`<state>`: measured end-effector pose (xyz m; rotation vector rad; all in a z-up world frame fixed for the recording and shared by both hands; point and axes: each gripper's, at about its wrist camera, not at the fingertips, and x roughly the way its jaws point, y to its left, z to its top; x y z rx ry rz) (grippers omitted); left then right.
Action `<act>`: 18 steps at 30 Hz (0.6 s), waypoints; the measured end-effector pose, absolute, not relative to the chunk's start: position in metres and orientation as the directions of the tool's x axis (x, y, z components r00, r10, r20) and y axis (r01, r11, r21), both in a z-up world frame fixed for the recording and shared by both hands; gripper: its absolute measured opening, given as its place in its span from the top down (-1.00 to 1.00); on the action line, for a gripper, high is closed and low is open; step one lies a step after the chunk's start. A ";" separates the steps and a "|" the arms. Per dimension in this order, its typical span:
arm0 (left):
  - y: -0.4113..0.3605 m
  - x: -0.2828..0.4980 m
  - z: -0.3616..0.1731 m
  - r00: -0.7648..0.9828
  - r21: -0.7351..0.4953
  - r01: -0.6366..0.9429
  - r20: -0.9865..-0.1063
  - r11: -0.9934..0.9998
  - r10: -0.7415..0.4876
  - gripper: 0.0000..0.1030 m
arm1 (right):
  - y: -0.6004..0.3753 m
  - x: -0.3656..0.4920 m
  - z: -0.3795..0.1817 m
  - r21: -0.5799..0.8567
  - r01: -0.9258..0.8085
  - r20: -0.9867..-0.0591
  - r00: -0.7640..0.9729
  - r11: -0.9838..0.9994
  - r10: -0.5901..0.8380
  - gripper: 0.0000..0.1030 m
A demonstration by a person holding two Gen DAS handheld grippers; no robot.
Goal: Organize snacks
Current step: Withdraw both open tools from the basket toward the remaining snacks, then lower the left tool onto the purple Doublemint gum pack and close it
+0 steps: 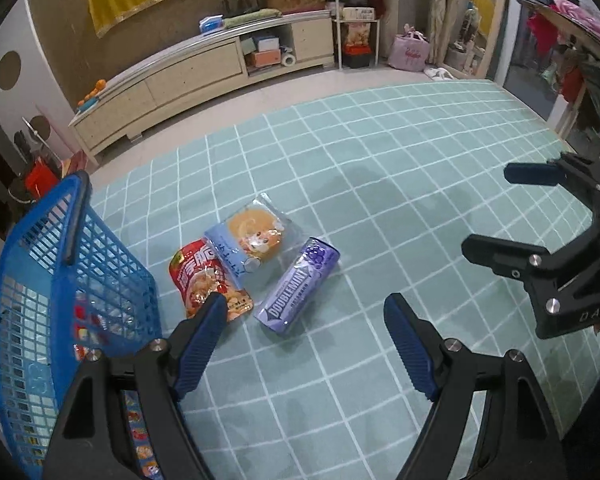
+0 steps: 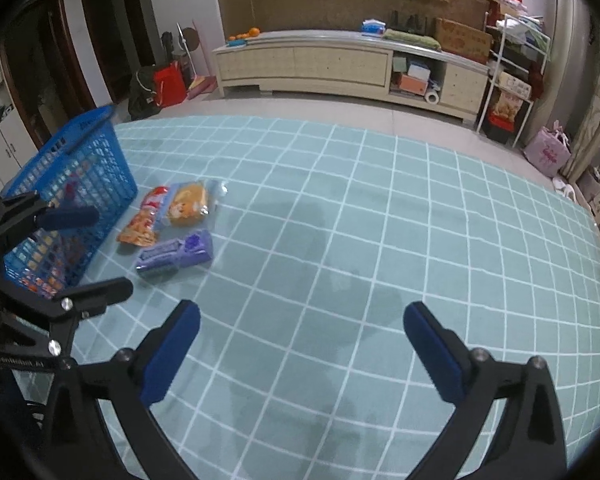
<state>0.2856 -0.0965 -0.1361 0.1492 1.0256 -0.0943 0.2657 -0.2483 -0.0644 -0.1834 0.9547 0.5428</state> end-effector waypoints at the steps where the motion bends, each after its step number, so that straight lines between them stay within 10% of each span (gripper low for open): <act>1: -0.096 0.288 -0.139 0.513 0.078 0.149 -0.859 0.986 -0.009 -0.53 | -0.249 0.268 -0.067 0.090 -0.517 -0.817 0.451 0.851 0.360 -1.00; 18: -0.077 0.327 -0.185 0.435 0.019 0.144 -0.899 0.989 -0.046 -0.53 | -0.237 0.291 -0.095 0.178 -0.483 -0.849 0.364 0.857 0.382 -1.00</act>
